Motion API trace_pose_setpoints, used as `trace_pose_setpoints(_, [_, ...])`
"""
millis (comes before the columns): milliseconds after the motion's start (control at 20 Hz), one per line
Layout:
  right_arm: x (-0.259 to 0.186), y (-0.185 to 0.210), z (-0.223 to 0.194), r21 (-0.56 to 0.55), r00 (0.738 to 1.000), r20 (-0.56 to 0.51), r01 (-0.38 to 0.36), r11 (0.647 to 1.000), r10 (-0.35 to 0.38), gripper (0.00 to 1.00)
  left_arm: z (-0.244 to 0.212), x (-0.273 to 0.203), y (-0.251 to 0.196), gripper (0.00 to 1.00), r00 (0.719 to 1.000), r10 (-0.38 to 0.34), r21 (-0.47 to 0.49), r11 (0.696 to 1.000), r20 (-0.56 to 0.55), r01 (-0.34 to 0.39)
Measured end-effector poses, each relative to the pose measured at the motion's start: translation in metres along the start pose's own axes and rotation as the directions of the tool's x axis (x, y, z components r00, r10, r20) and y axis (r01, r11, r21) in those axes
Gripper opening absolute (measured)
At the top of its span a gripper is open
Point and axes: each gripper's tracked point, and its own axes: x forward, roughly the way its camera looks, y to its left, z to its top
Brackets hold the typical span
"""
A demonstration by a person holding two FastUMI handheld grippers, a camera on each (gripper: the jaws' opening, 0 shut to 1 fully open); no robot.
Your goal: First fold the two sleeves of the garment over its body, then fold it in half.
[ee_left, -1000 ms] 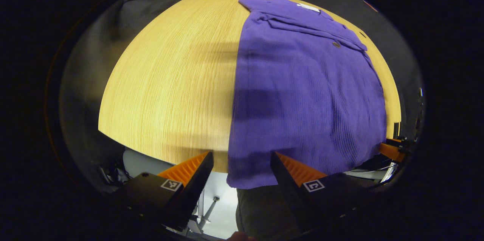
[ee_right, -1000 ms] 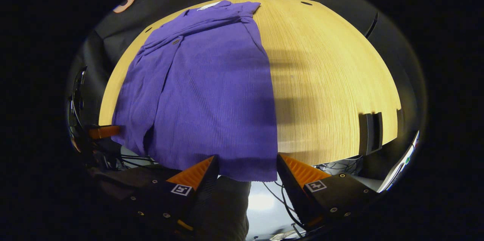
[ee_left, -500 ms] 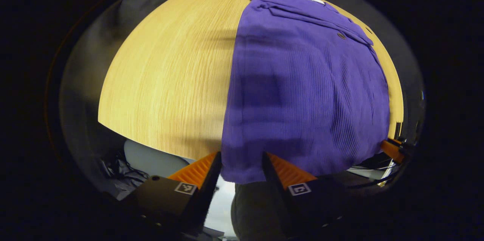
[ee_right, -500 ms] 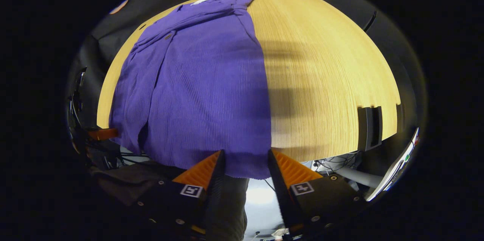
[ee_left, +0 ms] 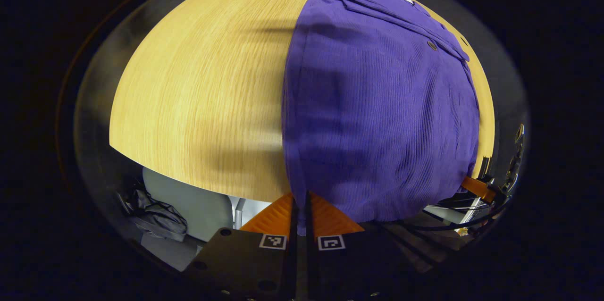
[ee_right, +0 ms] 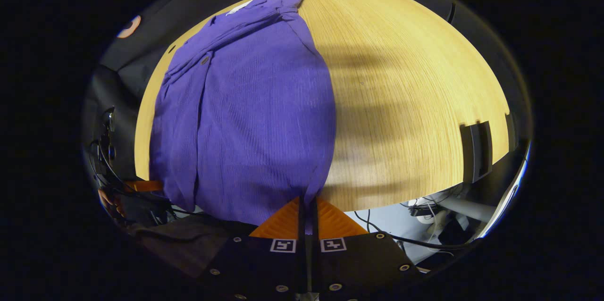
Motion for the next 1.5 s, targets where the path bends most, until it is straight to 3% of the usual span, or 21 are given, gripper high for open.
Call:
trace_pose_setpoints(250, [-0.020,0.020,0.031,-0.005,0.997,0.063,-0.040,0.999,0.040,0.04,0.023,-0.027,-0.007,0.10,0.997,-0.054,0.007,0.999,0.047,0.054])
trace_pose_setpoints(700, [-0.066,0.059,0.105,-0.025,0.968,0.221,-0.112,0.993,0.115,0.04,0.085,-0.085,-0.021,0.10,0.982,-0.078,0.177,0.983,0.174,0.047])
trace_pose_setpoints(1150, [-0.085,0.082,0.130,0.049,0.942,0.306,-0.162,0.986,0.139,0.04,0.130,-0.109,-0.028,0.10,0.970,-0.126,0.314,0.948,0.206,0.056])
trace_pose_setpoints(1350, [-0.100,0.094,0.147,0.090,0.927,0.358,-0.156,0.984,0.114,0.04,0.143,-0.119,-0.033,0.10,0.962,-0.187,0.376,0.921,0.199,0.101])
trace_pose_setpoints(1500, [-0.110,0.098,0.157,0.107,0.918,0.394,-0.098,0.989,0.049,0.04,0.160,-0.132,-0.042,0.10,0.948,-0.256,0.418,0.895,0.188,0.159])
